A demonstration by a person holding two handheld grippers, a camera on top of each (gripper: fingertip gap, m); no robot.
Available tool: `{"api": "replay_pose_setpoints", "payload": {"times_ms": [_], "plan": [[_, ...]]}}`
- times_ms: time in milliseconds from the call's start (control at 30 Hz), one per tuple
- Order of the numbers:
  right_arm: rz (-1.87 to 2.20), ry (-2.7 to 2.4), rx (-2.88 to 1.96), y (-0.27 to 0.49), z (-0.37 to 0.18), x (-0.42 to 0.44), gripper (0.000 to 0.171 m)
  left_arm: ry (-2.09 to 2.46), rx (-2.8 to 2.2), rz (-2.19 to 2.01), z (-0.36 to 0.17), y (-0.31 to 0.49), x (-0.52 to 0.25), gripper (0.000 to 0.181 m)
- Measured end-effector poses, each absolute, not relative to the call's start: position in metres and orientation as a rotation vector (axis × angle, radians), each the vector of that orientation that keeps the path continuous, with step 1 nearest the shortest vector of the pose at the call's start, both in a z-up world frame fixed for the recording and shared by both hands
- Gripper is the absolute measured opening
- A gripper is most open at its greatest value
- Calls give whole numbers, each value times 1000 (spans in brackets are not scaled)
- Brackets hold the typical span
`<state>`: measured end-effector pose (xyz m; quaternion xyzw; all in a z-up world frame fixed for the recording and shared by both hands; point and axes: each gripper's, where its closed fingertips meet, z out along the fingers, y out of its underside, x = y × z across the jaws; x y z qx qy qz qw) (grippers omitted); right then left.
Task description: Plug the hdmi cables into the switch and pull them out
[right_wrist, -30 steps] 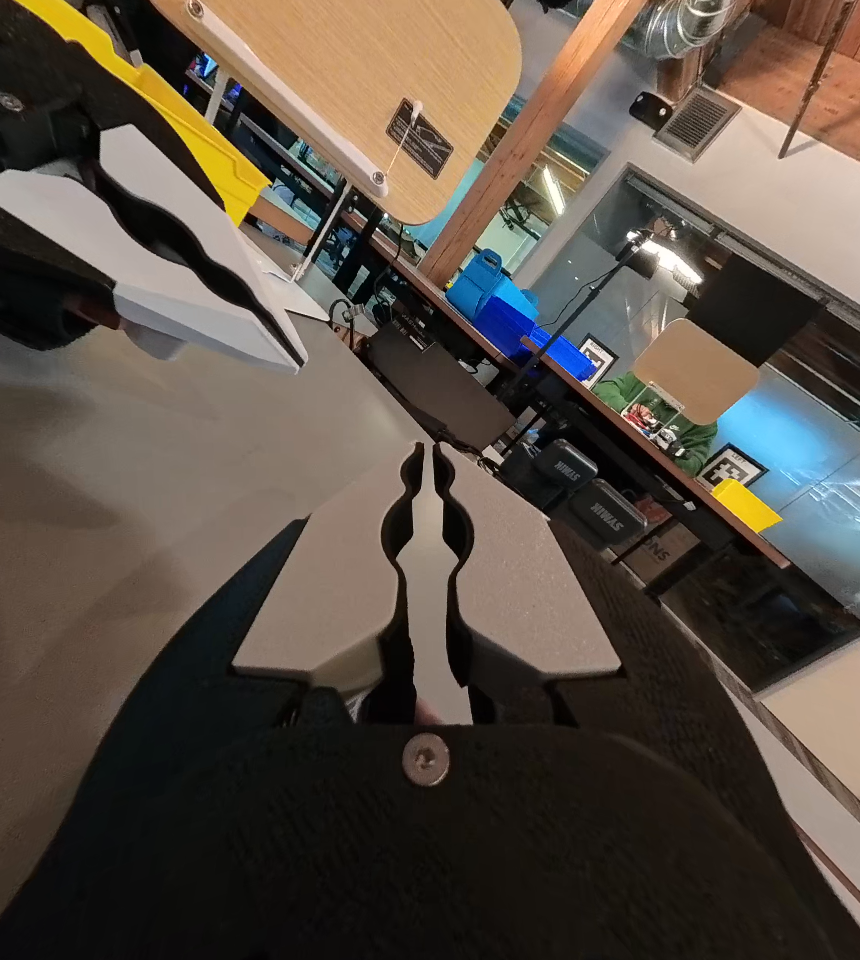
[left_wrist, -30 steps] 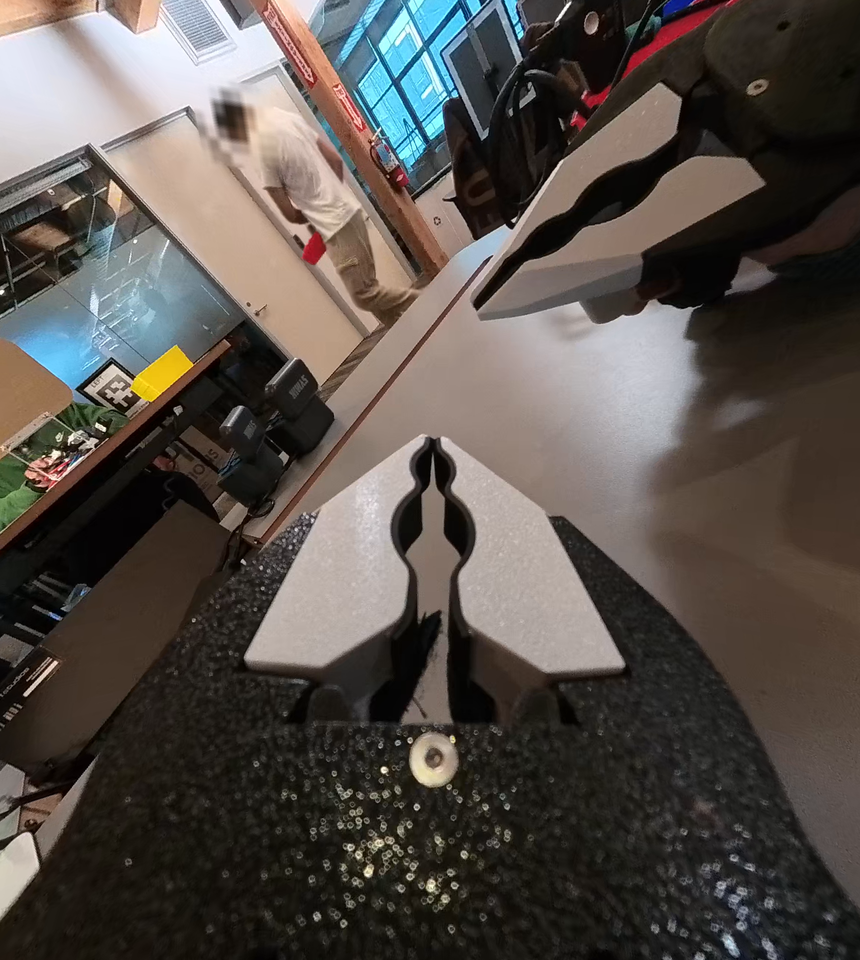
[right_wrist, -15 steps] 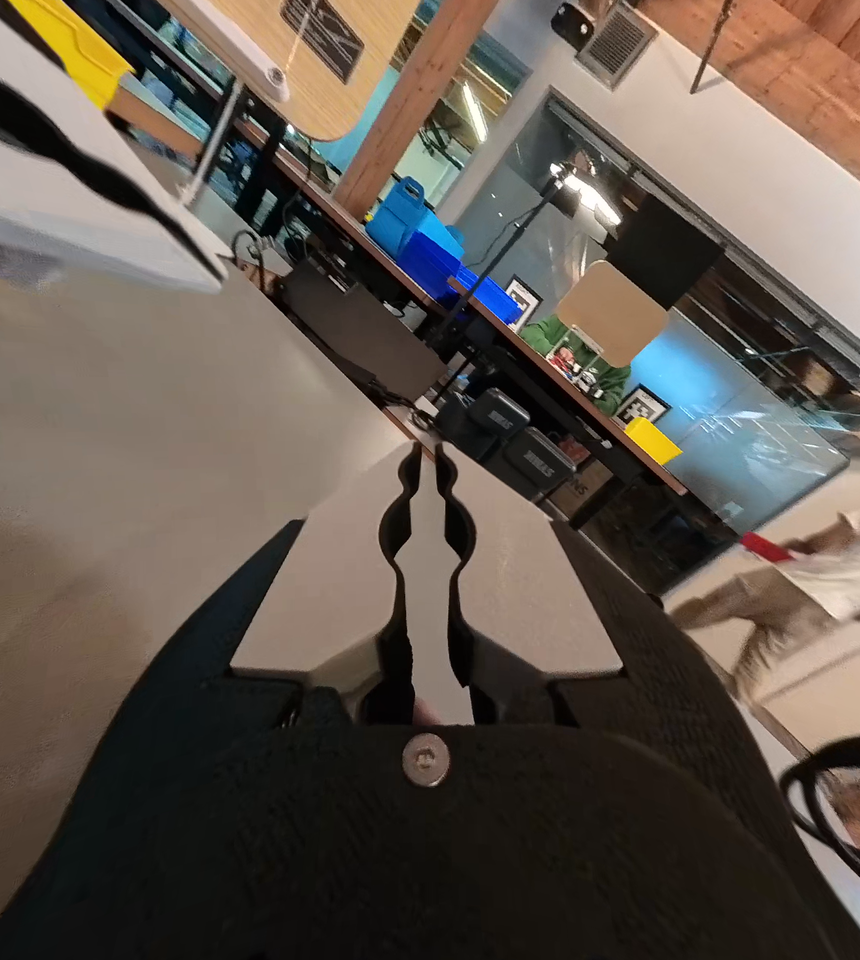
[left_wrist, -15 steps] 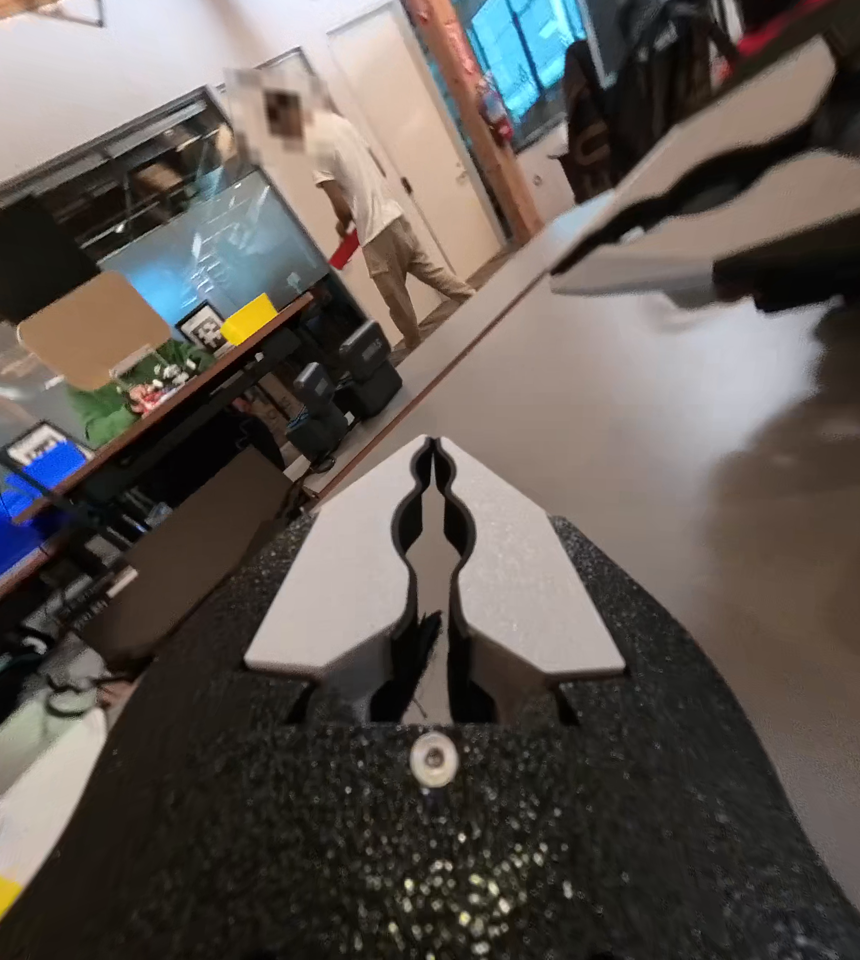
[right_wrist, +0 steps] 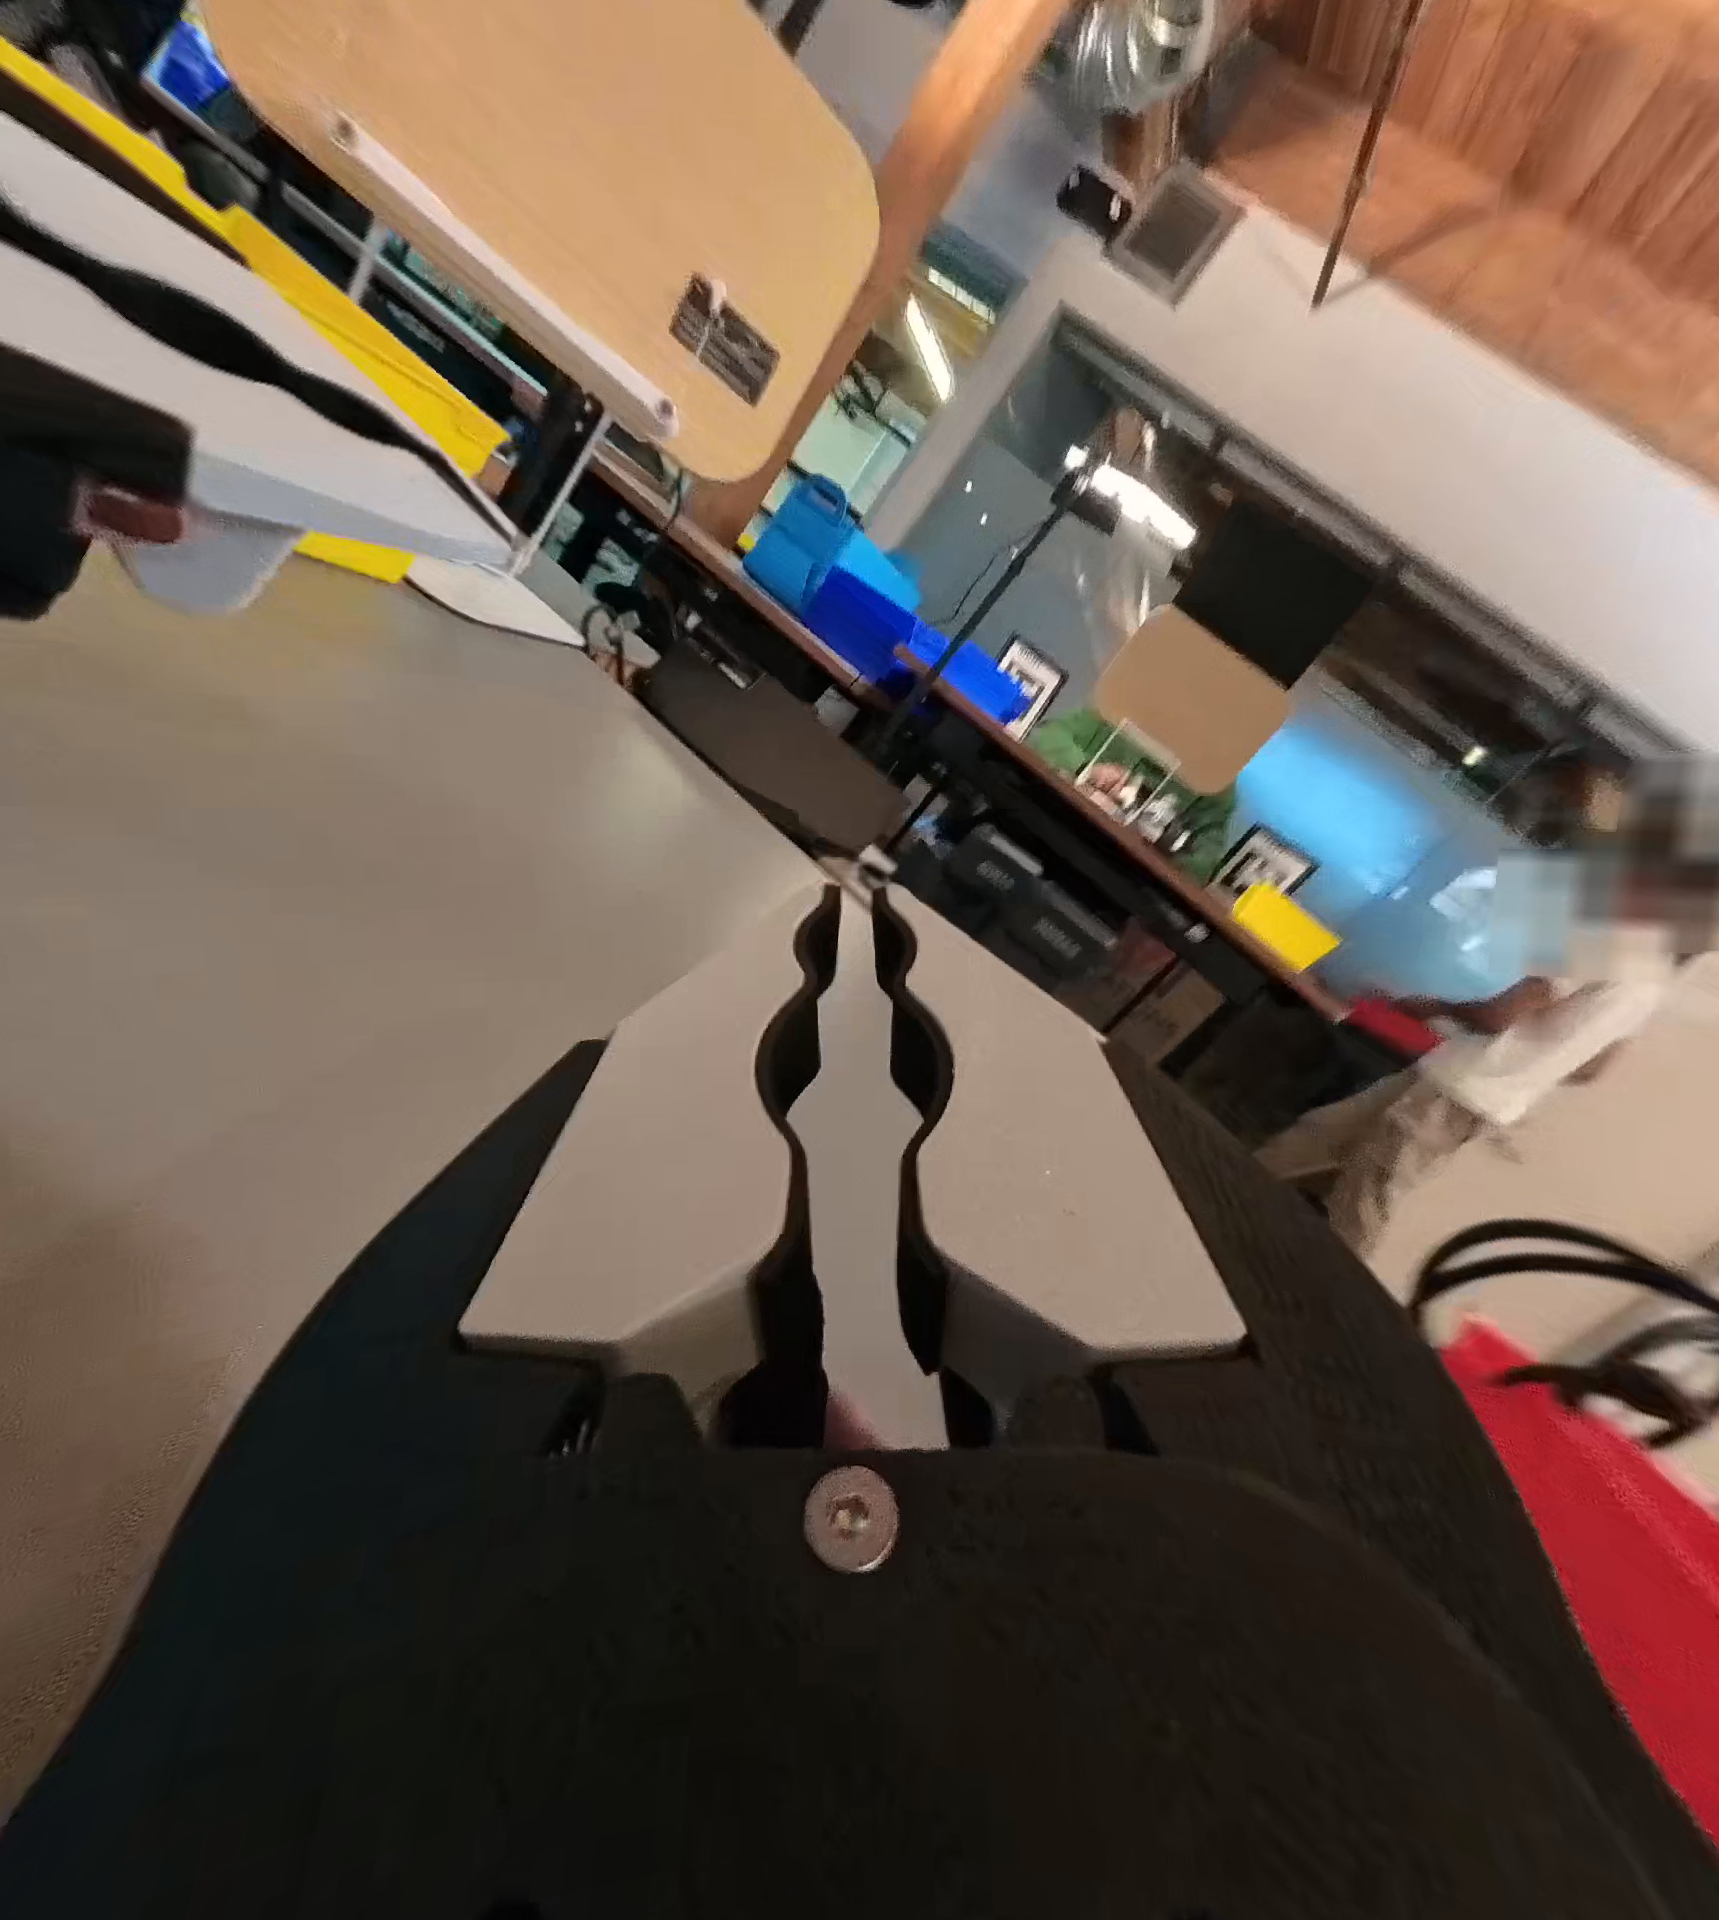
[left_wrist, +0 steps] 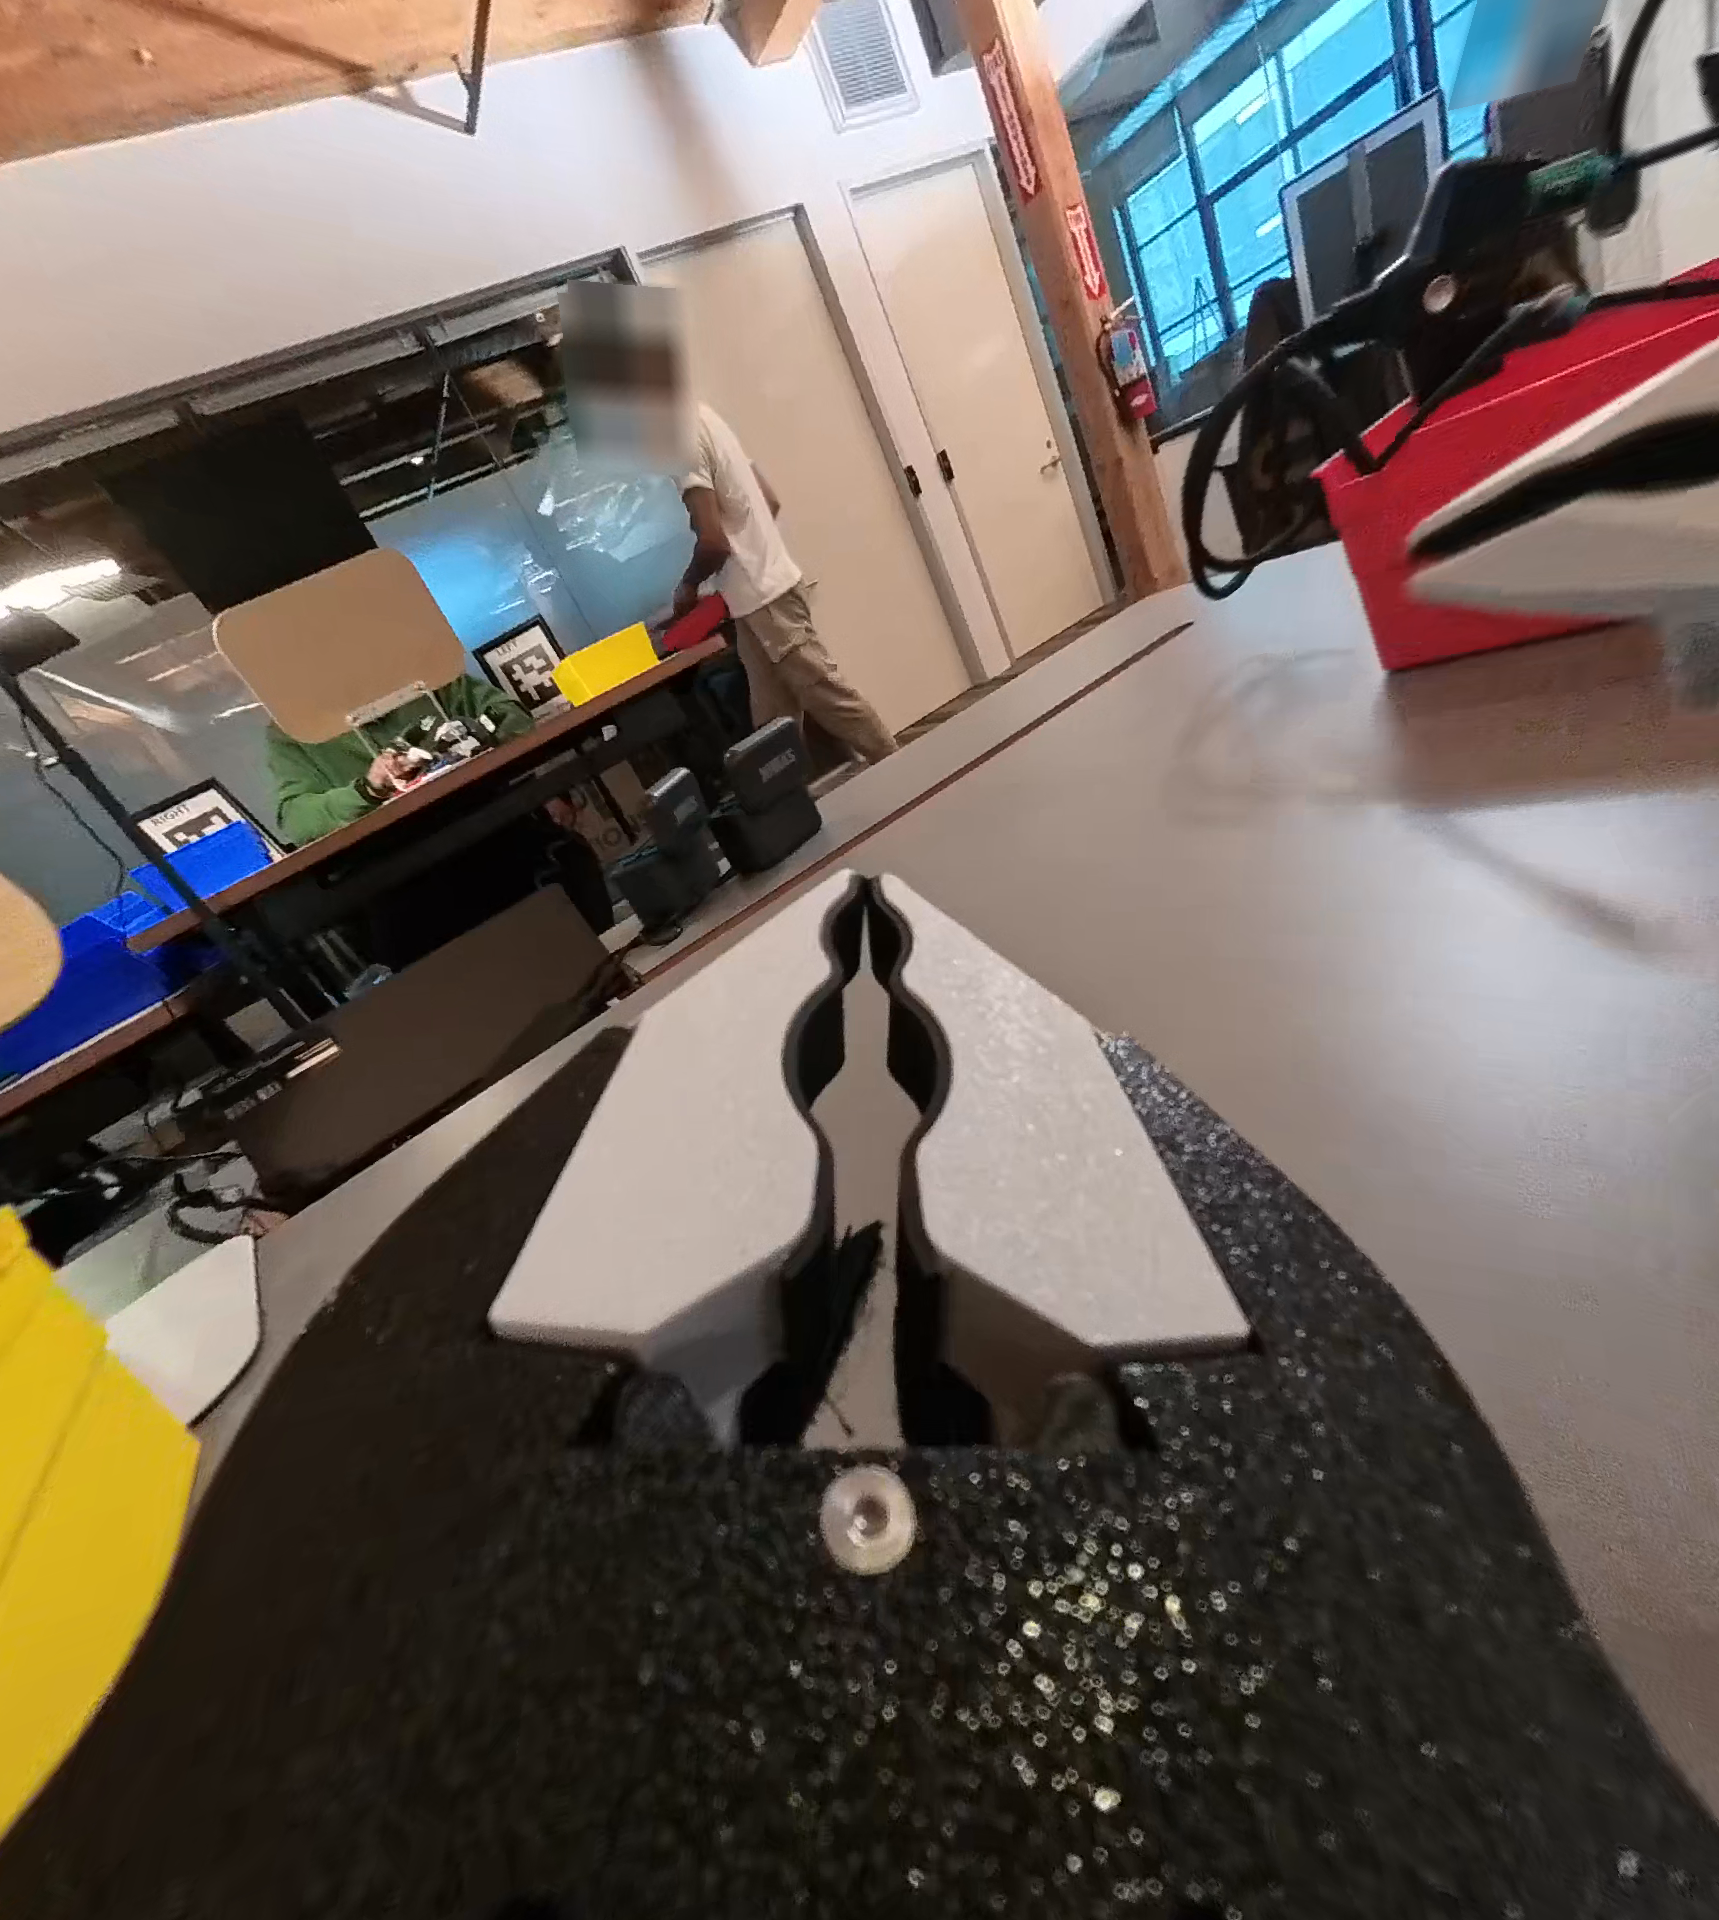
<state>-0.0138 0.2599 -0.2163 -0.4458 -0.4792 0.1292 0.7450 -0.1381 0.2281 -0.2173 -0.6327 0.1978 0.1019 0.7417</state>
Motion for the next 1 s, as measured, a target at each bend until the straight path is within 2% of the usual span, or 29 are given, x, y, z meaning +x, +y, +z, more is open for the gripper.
{"api": "replay_pose_setpoints", "payload": {"times_ms": [200, 333, 467, 567, 600, 667, 767, 833, 900, 1000], "plan": [[-30, -938, -849, 253, -177, 77, 8, 427, -1379, 283, -216, 220, -144, 0], [-244, -814, -832, 265, -141, 146, 16, 409, -1380, 322, -214, 221, -151, 0], [-405, -905, -850, 273, -115, 193, 25, 426, -1334, 427, -206, 216, -152, 1], [-309, -943, -1042, 284, -109, 224, 43, 380, -1282, 484, -191, 204, -153, 15], [-221, -960, -1122, 285, -114, 231, 55, 341, -1275, 457, -183, 197, -151, 31], [-18, -943, -1271, 285, -126, 243, 60, 226, -1240, 422, -162, 174, -150, 74], [143, -800, -1389, 296, -131, 269, 73, 131, -1206, 439, -141, 139, -155, 102], [114, -779, -1486, 305, -147, 286, 88, 115, -1218, 497, -136, 121, -166, 109], [41, -818, -1556, 311, -164, 295, 95, 113, -1268, 562, -138, 110, -184, 113], [-2, -925, -1624, 310, -188, 295, 95, 77, -1367, 595, -146, 101, -214, 95]]}}
